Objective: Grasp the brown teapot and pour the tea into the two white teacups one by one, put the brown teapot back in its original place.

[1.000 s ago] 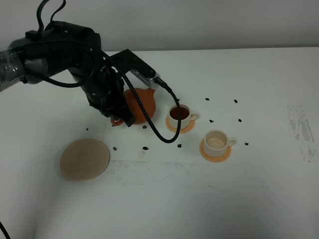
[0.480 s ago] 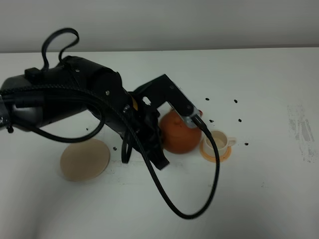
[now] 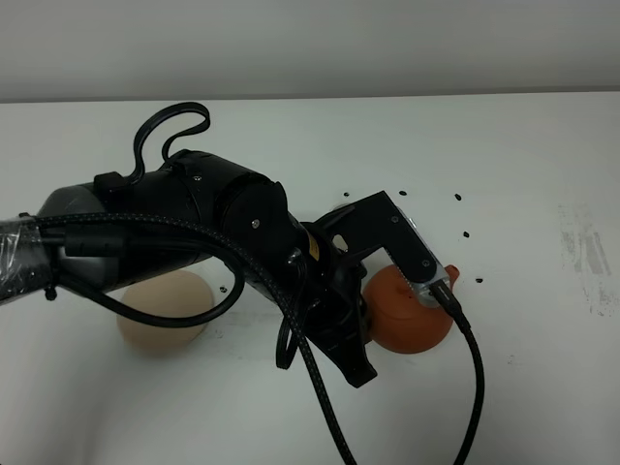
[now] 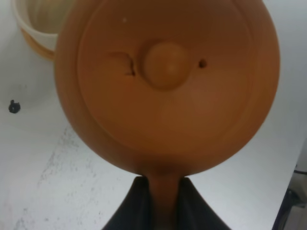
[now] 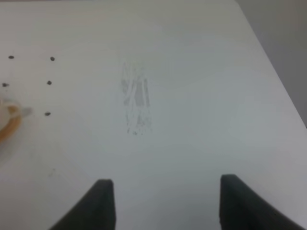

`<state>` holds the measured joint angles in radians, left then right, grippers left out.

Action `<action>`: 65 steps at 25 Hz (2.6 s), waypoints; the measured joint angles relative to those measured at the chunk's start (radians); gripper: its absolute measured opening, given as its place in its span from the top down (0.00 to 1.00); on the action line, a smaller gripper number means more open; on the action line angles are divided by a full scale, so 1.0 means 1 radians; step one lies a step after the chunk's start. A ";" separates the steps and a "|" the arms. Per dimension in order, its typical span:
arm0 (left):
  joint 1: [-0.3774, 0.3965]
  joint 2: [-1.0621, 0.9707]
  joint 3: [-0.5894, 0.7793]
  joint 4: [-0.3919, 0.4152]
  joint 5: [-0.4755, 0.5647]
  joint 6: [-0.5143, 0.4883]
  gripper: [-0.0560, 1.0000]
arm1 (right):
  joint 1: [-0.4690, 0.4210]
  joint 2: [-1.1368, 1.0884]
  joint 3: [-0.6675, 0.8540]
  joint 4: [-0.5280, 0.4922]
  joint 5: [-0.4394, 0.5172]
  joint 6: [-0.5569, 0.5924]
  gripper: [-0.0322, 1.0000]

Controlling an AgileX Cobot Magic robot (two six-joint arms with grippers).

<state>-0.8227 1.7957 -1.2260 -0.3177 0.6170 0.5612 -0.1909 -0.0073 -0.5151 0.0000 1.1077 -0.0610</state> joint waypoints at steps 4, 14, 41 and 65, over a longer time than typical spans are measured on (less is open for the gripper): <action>0.008 0.018 0.000 0.004 0.000 0.001 0.87 | 0.000 0.000 0.000 0.000 0.000 0.000 0.52; 0.078 0.023 0.000 0.311 -0.206 0.051 0.87 | 0.000 0.000 0.000 0.000 0.000 -0.001 0.52; 0.153 0.101 -0.001 0.613 -0.585 0.478 0.87 | 0.000 0.000 0.000 0.000 0.000 0.000 0.52; 0.154 0.251 -0.270 0.820 -0.504 0.511 0.87 | 0.000 0.000 0.000 0.000 0.000 0.000 0.52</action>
<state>-0.6689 2.0466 -1.4959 0.5019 0.1127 1.0720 -0.1909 -0.0073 -0.5151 0.0000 1.1077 -0.0610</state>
